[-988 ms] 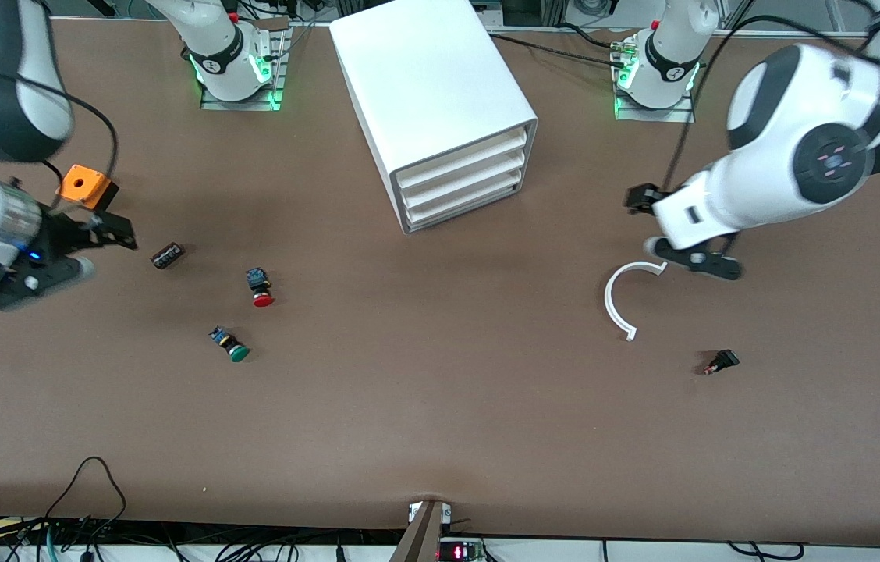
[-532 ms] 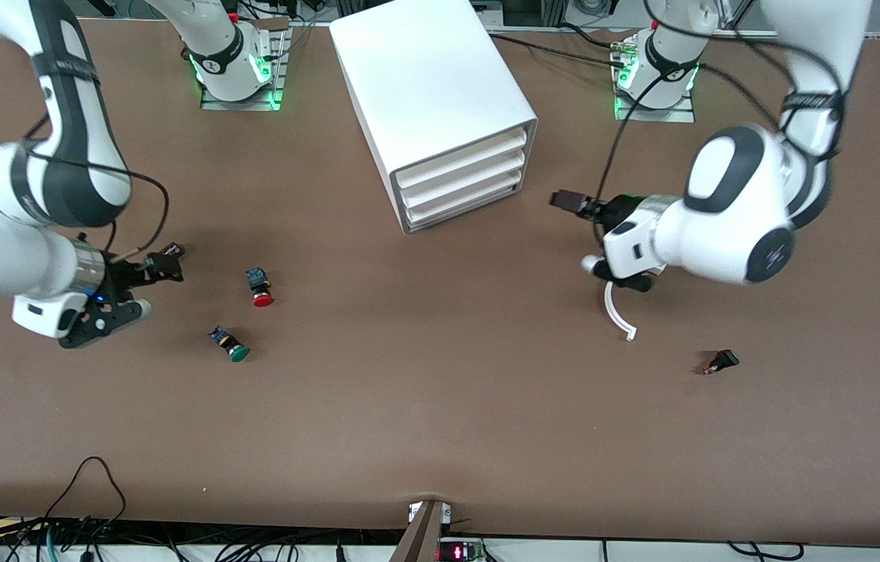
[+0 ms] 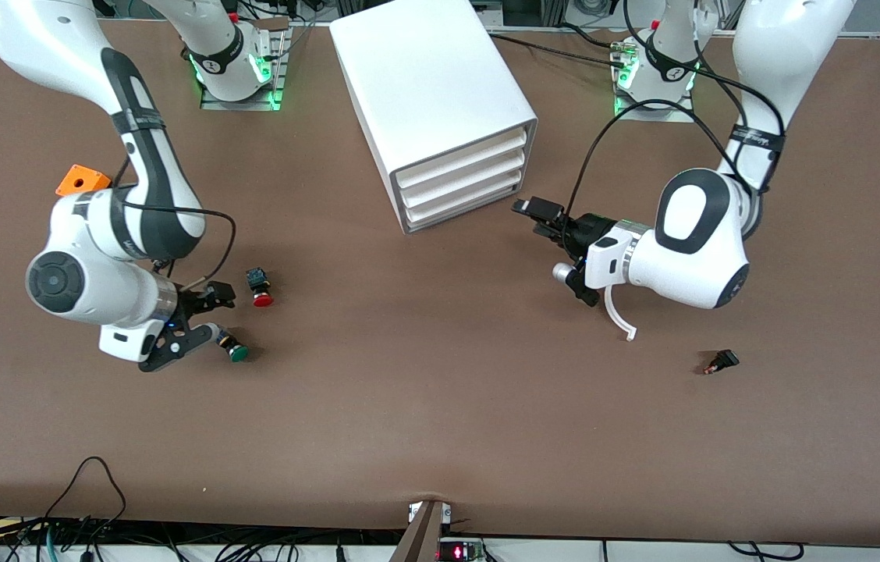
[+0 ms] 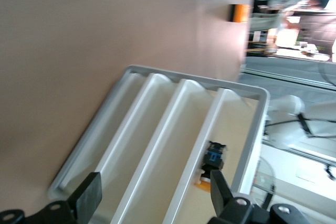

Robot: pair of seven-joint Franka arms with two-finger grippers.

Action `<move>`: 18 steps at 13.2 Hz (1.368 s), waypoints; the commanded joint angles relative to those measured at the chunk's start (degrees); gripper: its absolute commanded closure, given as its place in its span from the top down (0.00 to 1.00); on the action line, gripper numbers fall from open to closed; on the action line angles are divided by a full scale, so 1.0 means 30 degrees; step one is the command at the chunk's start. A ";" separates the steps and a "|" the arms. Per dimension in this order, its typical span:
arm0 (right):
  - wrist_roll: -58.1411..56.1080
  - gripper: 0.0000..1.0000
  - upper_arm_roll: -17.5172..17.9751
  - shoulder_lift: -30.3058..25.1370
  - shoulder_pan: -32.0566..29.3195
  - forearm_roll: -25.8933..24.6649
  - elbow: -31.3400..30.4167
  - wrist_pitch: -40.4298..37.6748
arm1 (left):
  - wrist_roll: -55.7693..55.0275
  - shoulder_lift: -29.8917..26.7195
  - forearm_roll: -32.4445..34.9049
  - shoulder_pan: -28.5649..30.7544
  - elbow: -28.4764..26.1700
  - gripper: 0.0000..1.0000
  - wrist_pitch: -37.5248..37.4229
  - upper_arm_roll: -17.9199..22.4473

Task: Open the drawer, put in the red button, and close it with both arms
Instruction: 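Hook the top drawer with the left gripper while the right gripper nears the button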

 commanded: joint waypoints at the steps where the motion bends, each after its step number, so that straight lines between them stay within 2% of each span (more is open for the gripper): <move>1: 0.0156 1.00 -0.0031 0.0466 0.0290 0.0277 -0.0426 0.1615 | 0.4153 -0.0610 -0.2415 0.0692 -0.2877 0.83 0.0501 -0.0198; 3: 0.0156 1.00 -0.0031 0.0467 0.0290 0.0277 -0.1770 0.4185 | 0.5036 -0.0785 -0.3674 0.0694 -0.4371 0.79 0.0442 -0.0315; 6: 0.0156 1.00 -0.0031 -0.0582 0.0348 0.0511 -0.6100 0.8904 | 0.8433 -0.0522 -0.4853 0.0343 -0.5431 0.69 0.0558 -0.0316; 7: 0.0214 1.00 0.0027 -0.1167 0.0464 0.0511 -0.7014 0.9264 | 0.8933 -0.0203 -0.4853 0.0255 -0.5665 0.69 0.0559 -0.0316; 10: 0.1619 1.00 0.0496 -0.2546 0.0495 0.0511 -0.8631 0.9180 | 1.0168 0.0852 -0.4911 -0.0037 -0.5726 0.56 0.0499 -0.0839; 12: 0.1650 1.00 0.0525 -0.2958 0.0495 0.0511 -0.9130 0.9180 | 1.0255 0.1293 -0.5496 -0.0242 -0.5697 0.56 0.0530 -0.0931; 16: 0.1650 1.00 0.0555 -0.2931 0.0553 0.0511 -0.9716 0.9326 | 1.0285 0.1703 -0.5527 -0.0477 -0.5726 0.54 0.0500 -0.0960; 18: 0.1679 1.00 0.0759 -0.2931 0.0553 0.0511 -1.0010 0.9326 | 1.0547 0.1995 -0.5556 -0.0624 -0.5726 0.46 0.0500 -0.0960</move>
